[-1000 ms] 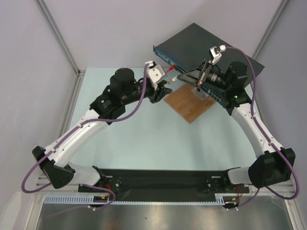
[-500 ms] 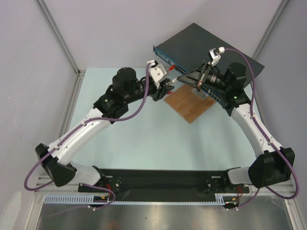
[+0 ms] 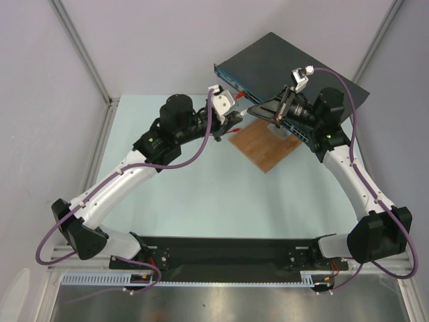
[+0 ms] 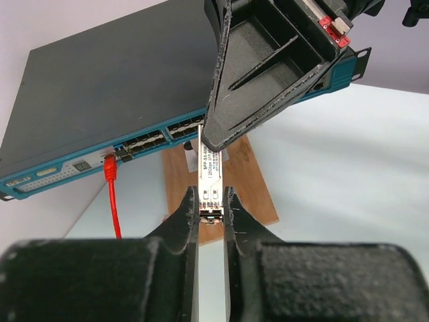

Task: Insert the plug into the switch port

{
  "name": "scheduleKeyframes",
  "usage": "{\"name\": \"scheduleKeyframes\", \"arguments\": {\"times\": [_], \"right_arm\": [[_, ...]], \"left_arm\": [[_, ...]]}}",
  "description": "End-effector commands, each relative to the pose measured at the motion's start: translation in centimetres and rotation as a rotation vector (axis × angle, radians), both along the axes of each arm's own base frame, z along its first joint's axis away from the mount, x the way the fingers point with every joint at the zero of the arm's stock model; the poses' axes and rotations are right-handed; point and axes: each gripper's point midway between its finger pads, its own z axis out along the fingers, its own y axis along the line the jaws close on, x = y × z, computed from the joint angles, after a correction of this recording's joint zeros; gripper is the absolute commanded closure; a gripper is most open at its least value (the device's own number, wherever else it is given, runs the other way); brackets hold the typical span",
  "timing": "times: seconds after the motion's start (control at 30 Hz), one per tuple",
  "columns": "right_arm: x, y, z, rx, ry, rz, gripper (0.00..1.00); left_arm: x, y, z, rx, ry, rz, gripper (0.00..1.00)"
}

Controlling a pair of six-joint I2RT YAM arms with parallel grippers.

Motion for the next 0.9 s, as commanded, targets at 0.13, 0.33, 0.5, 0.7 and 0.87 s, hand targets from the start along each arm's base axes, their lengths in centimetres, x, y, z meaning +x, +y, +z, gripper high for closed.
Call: {"name": "scheduleKeyframes", "arguments": {"times": [0.13,0.33,0.5,0.7,0.87], "right_arm": [[0.7,-2.7,1.6,-0.072,-0.127,-0.099,0.44],[1.8,-10.9,3.4,-0.253,-0.233,-0.337,0.13],[0.5,-20.5,3.2,-0.304,-0.187,-0.592,0.00],[-3.0,-28.2,-0.7,-0.257,-0.007,-0.744,0.00],[-2.5,-29.6,-5.9,-0.225,0.165,-0.746,0.00]], "left_arm": [[-0.7,-0.3,1.0,-0.007,-0.009,-0.035,1.00],[0.4,0.0,-0.6,0.040,0.128,0.040,1.00],[1.3,-1.1,-2.5,0.085,0.227,0.045,1.00],[2.5,-1.6,-1.9,0.037,0.291,0.057,1.00],[4.9,-1.8,-2.2,0.039,0.296,0.143,1.00]]}}
